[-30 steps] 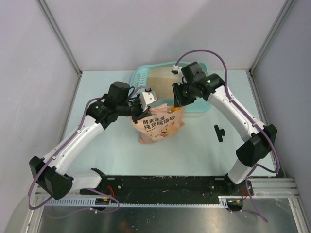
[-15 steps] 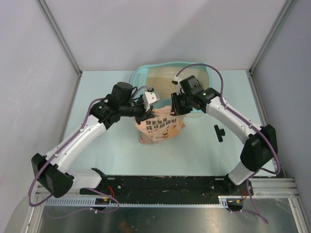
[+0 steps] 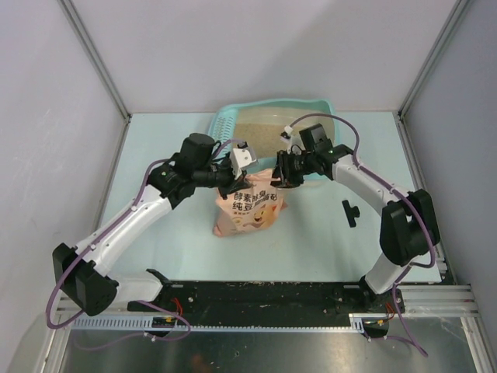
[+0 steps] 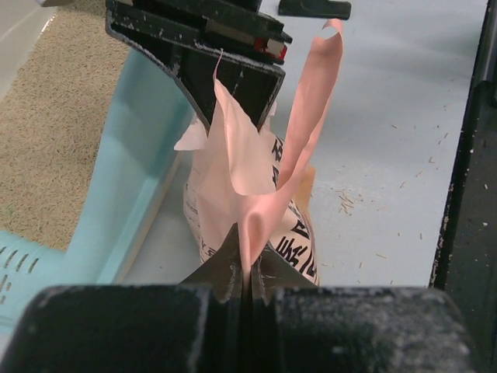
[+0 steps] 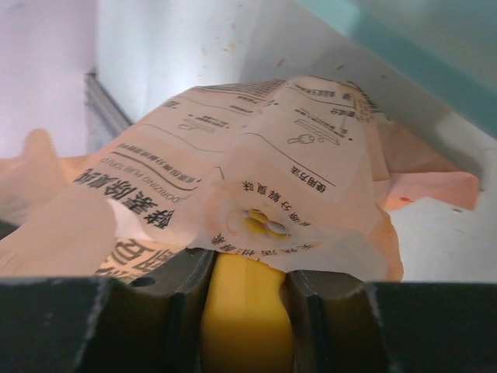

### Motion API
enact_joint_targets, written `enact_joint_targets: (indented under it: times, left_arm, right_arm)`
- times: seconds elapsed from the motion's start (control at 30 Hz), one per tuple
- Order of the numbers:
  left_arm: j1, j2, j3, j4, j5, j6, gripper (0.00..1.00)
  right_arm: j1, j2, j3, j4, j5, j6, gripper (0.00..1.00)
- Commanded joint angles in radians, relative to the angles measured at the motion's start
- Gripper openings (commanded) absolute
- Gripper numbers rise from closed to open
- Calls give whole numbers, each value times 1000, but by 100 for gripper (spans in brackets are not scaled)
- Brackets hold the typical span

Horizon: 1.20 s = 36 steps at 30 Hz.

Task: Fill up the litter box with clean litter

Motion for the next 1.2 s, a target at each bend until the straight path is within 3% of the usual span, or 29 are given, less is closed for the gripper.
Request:
enact_joint_targets:
  times: [0.0, 0.33, 0.53, 0.8, 0.87, 0.93, 0.97, 1.07, 1.17]
  left_arm:
    - [-7, -35, 10, 174, 8, 54, 0]
    - [-9, -136, 12, 114, -24, 163, 1]
    - [-9, -107, 119, 90, 10, 245, 0]
    - [-44, -67, 194, 62, -14, 296, 0]
    - [-47, -64, 194, 62, -18, 308, 0]
    - [-52, -47, 199, 62, -28, 316, 0]
    - [-53, -43, 205, 63, -30, 327, 0]
    - [-53, -27, 239, 62, -53, 344, 0]
    - [-53, -20, 241, 63, -45, 365, 0]
  right_arm:
    - [-46, 2, -5, 90, -404, 165, 0]
    - [-225, -19, -5, 136, -504, 231, 0]
    - [-354, -36, -5, 26, -604, 172, 0]
    - [-419, -10, -7, 56, -615, 163, 0]
    - [-359, 29, -16, 172, -563, 232, 0]
    - [-319, 69, -25, 427, -625, 367, 0]
    - [-339, 64, -18, 458, -641, 425, 0]
    - [-444, 25, 14, 256, -626, 273, 0]
    - [-411, 48, 11, 168, -593, 244, 0]
